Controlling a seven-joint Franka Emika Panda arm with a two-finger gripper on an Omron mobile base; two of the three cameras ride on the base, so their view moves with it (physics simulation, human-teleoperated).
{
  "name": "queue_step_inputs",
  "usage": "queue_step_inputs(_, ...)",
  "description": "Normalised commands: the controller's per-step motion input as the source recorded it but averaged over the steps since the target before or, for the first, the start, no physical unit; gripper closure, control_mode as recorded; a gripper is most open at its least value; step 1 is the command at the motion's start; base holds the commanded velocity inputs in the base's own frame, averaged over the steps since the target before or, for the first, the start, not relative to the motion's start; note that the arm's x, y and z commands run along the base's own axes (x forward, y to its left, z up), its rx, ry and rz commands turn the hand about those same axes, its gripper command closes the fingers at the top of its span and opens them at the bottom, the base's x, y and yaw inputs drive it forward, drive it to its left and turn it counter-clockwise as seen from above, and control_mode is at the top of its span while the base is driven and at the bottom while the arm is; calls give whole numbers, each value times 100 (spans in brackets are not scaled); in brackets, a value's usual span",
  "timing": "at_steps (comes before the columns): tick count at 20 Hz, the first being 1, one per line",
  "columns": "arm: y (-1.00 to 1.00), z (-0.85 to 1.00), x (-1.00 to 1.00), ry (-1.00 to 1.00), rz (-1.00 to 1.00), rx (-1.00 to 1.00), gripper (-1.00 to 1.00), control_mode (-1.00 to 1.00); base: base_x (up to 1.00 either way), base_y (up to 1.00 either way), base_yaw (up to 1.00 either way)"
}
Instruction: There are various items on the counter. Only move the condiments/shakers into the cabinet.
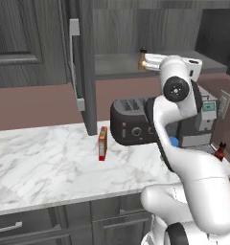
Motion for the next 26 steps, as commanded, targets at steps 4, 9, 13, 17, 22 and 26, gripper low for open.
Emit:
queue_step_inputs(4, -27, 2, -100, 14, -15, 18, -100, -100, 0, 0, 0)
queue_step_inputs(9, -28, -11, -100, 39, -10, 20, -100, -100, 0, 0, 0)
queue_step_inputs(13, -4, -66, -90, 48, -5, 8, -100, -100, 0, 0, 0)
queue_step_inputs(17, 19, -100, -76, 32, -6, -4, -100, -100, 0, 0, 0)
queue_step_inputs(22, 52, -100, -63, 12, -9, -15, -100, -100, 0, 0, 0)
queue_step_inputs(26, 45, -100, -17, -10, -2, -18, -100, -100, 0, 0, 0)
